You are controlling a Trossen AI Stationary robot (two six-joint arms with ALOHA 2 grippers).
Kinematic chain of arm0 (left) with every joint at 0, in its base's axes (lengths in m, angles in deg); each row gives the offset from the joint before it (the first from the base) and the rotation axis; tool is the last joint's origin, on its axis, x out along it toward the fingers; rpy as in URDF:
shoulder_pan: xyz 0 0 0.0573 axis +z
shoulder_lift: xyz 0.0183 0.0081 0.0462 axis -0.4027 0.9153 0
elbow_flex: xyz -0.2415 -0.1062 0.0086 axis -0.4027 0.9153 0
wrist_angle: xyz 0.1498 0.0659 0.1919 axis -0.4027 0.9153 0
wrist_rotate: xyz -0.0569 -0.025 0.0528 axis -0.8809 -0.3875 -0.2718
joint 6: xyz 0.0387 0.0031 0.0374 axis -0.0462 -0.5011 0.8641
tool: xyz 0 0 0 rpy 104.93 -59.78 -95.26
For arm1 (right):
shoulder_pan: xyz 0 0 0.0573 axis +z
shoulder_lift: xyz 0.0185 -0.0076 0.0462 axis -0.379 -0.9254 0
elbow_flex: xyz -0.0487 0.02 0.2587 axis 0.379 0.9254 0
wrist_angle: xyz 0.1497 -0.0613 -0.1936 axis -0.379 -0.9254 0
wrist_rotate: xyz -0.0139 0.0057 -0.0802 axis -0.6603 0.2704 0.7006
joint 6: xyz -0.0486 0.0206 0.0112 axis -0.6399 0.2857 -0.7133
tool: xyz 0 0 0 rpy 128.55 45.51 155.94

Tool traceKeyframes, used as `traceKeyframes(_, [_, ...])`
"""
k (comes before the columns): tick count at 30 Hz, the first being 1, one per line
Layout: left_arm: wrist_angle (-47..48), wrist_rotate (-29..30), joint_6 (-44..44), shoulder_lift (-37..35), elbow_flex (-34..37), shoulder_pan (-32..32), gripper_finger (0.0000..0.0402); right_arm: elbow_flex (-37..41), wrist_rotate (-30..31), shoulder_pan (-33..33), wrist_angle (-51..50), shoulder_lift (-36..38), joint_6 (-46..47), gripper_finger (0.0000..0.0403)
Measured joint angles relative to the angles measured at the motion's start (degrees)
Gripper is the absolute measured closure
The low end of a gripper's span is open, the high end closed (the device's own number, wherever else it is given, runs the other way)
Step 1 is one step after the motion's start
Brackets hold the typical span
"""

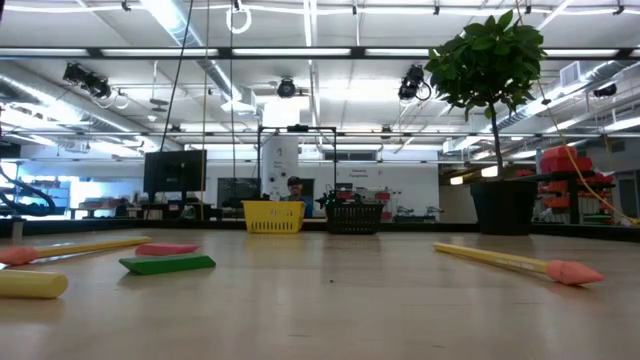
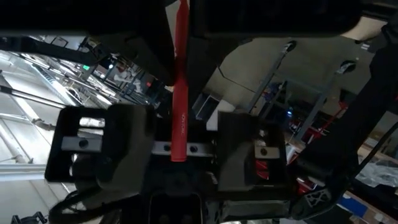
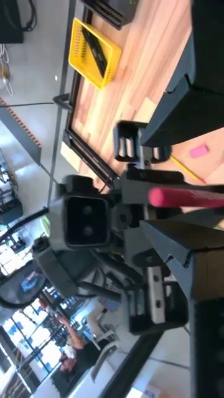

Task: Sort crayons/erasers/pens/pencils in bins
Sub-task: Put the red crayon into the bottom yellow bin

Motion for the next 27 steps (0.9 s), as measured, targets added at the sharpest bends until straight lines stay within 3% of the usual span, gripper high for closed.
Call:
traceKeyframes(8, [0.0,-0.7,-0.4,0.0,0.0,0.0,0.0358,0.5,0.2,0.2,0.8,0.0,-1.4,0.0235])
traceKeyframes(17, [0.4,-0.5,-0.2,0.0,0.0,0.2,0.0355,0.5,0.7,0.3,1.0,0.0,-4.0,0.0372])
traceKeyframes(22, [5.7,-0.9,0.2,-0.6,0.0,1.0,0.034,0.5,-3.6,0.6,-2.5,0.2,-2.9,0.0374])
traceKeyframes(27, [18.0,-3.2,6.5,-3.8,0.0,2.3,0.0321,0.5,-8.9,2.8,-7.8,0.4,3.8,0.0374])
